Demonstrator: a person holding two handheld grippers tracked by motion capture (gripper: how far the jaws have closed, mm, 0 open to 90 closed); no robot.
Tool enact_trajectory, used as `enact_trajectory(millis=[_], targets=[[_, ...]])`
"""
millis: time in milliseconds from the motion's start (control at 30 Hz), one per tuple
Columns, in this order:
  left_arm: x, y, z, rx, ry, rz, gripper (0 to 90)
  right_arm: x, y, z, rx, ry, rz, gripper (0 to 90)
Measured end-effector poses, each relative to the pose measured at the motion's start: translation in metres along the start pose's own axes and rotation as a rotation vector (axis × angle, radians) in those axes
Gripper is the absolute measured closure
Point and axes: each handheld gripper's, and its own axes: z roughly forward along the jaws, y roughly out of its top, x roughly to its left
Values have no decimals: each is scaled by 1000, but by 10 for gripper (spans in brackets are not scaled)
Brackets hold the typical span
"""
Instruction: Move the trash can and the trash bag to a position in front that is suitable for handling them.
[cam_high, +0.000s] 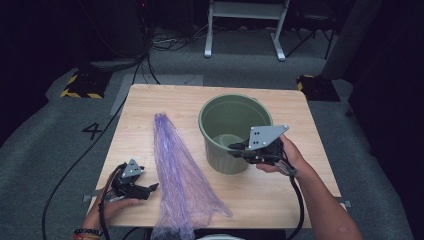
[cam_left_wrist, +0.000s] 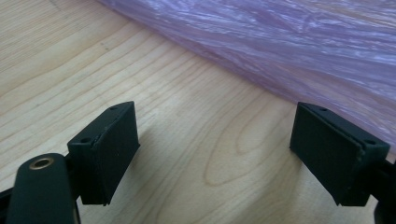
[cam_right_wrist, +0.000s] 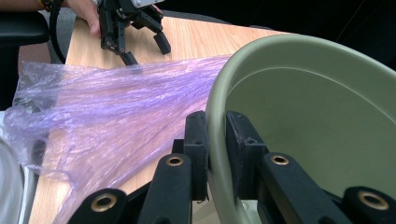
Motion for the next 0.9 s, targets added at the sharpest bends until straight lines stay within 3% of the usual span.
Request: enact_trajectory(millis=[67,133,200,233,267,400,500,533,633,767,800,900], targets=[[-2,1,0,3,-19,17,151,1,-1,-3,2,-9,0,791],[-7,3,1,6,-29,43,150,3,-3,-5,-10,-53,6,675],[-9,4,2,6,-35,50,151,4,-4,-5,-18,-68,-1,639],[-13,5,2,13,-51,77,162,8,-6,-8,-46,-71,-24,581],[-13,5,2,13,-51,77,173,9,-7,-10,-60,-80,-23,527],[-19,9,5,9,-50,105,172,13,-12,-19,-106,-112,-2,453],[-21,11,6,5,-58,102,172,15,-18,-30,-149,-151,38,361],[-21,11,6,2,-63,101,174,15,-22,-38,-156,-182,62,321],[-24,13,4,-24,-67,112,181,15,-33,-48,-160,-207,101,270],[-26,17,1,-44,-68,123,191,13,-46,-60,-147,-247,123,263],[-27,20,-3,-66,-64,126,193,9,-56,-68,-164,-254,165,263],[-27,22,-7,-94,-47,134,206,6,-67,-75,-176,-269,205,262]])
